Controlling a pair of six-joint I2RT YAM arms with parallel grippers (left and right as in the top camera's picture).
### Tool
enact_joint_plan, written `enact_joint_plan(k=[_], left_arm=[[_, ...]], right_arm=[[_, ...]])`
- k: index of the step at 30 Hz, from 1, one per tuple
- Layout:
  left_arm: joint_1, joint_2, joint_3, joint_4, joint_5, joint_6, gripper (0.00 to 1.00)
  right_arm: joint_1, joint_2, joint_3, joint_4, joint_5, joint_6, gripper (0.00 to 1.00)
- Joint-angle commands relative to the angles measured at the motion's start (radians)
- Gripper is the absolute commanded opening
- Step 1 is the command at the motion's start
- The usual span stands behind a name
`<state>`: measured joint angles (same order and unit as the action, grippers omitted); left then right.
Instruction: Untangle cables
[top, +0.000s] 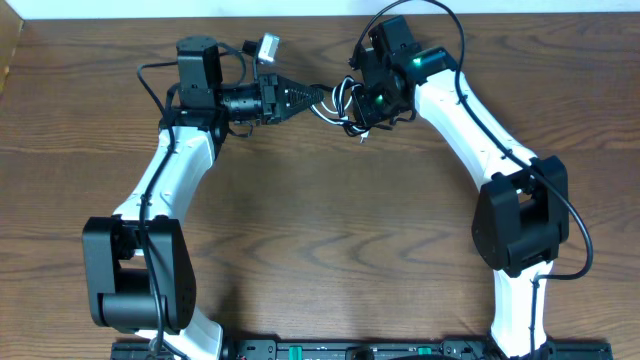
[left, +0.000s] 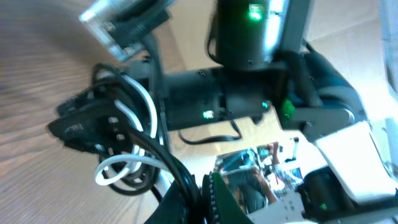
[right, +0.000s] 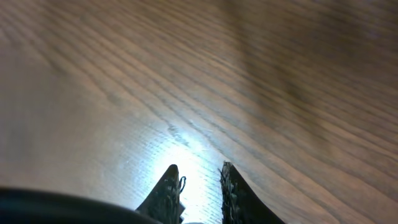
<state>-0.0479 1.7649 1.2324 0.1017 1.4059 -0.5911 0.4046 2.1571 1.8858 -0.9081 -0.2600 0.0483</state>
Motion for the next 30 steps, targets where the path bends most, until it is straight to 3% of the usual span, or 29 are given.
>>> enact_joint_plan(k=[1,8,10,15,21,23,28,30], left_arm=[[0.026,-0.022,0.021,0.045,0.167,0.02,0.07],[0.026,-0.022,0.021,0.155,0.167,0.046,0.07],[0.026,-0.021,0.021,0.154,0.167,0.072,0.07],[0.024,-0.02,0.017,0.154,0.167,0.09,0.07],[0.024,-0.02,0.016,0.154,0.167,0.127,0.07],[0.024,-0.02,0.016,0.154,0.16,0.13,0.07],[0.023,-0.02,0.015,0.103,0.031,0.131,0.09],[0.023,-0.02,0.015,0.048,-0.034,0.131,0.15]], right_arm=[[-0.068,0.003,-0.01,-0.016,0.036,-0.038,0.17],[-0.177,0.003,-0.01,-0.023,0.058,0.095,0.31],[-0.206,0.003,-0.01,-0.023,-0.027,0.143,0.31],[-0.241,-0.009,-0.008,-0.02,-0.245,0.125,0.35],[-0.241,-0.076,-0.008,-0.032,-0.297,0.048,0.55],[-0.238,-0.079,-0.008,-0.032,-0.297,0.048,0.54],[-0.202,-0.079,-0.009,-0.038,-0.29,0.099,0.32],[-0.18,-0.079,-0.009,-0.026,-0.257,0.143,0.31]])
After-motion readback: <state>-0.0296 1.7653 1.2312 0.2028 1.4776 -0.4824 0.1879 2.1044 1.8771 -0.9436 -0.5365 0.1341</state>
